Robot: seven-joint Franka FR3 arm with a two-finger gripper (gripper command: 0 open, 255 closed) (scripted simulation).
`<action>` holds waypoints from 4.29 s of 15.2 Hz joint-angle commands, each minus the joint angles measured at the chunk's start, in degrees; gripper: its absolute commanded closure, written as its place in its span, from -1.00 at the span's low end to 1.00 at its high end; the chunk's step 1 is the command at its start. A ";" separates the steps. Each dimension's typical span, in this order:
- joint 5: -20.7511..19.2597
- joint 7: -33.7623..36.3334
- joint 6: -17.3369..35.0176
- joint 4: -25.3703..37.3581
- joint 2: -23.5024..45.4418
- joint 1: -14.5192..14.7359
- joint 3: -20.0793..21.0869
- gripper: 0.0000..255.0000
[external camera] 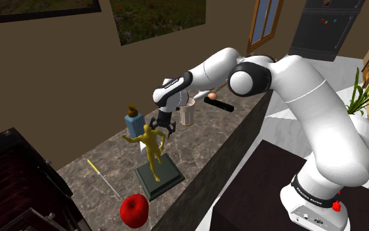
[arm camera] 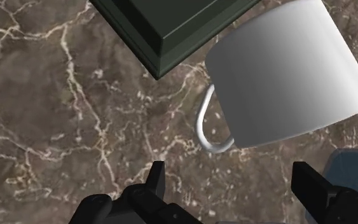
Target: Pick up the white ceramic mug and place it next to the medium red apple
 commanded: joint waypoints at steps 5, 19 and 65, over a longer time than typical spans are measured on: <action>0.40 -0.03 2.42 1.44 3.62 0.83 0.39 -1.00; 0.40 -0.04 2.41 1.41 3.59 0.82 0.39 1.00; 9.47 -9.39 10.73 10.51 7.07 -0.43 9.76 1.00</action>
